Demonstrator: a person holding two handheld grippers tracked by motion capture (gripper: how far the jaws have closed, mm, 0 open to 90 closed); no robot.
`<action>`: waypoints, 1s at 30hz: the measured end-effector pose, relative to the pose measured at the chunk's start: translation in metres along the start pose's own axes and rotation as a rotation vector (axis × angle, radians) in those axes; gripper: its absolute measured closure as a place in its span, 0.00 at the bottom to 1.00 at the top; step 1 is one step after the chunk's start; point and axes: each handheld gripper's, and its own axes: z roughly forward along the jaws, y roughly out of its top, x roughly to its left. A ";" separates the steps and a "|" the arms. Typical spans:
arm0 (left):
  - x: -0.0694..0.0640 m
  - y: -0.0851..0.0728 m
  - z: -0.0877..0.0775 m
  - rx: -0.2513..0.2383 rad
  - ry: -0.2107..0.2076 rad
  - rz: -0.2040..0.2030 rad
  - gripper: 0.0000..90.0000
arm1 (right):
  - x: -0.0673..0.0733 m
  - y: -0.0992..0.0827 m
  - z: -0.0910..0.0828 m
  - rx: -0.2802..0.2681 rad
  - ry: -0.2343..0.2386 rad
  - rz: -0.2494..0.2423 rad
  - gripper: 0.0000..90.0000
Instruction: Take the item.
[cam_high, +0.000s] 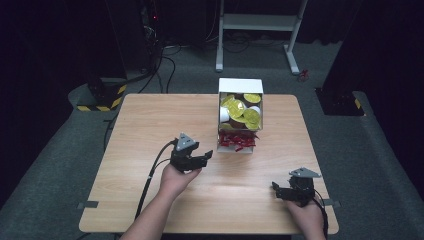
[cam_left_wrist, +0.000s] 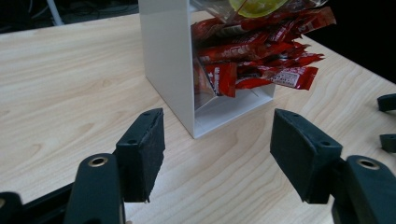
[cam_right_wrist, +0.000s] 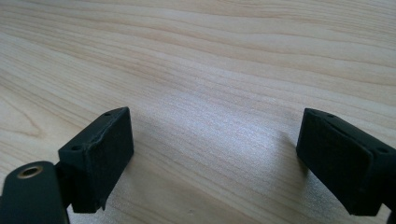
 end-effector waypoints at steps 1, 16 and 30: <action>-0.001 0.001 0.001 -0.010 0.003 -0.002 0.40 | 0.000 0.000 0.000 -0.002 -0.001 -0.004 0.12; -0.019 0.011 0.019 -0.028 -0.014 0.026 0.41 | 0.001 -0.001 0.000 -0.008 -0.005 0.005 0.12; -0.032 0.026 0.045 -0.053 0.035 0.055 0.43 | 0.001 -0.001 0.000 -0.010 -0.005 0.006 0.12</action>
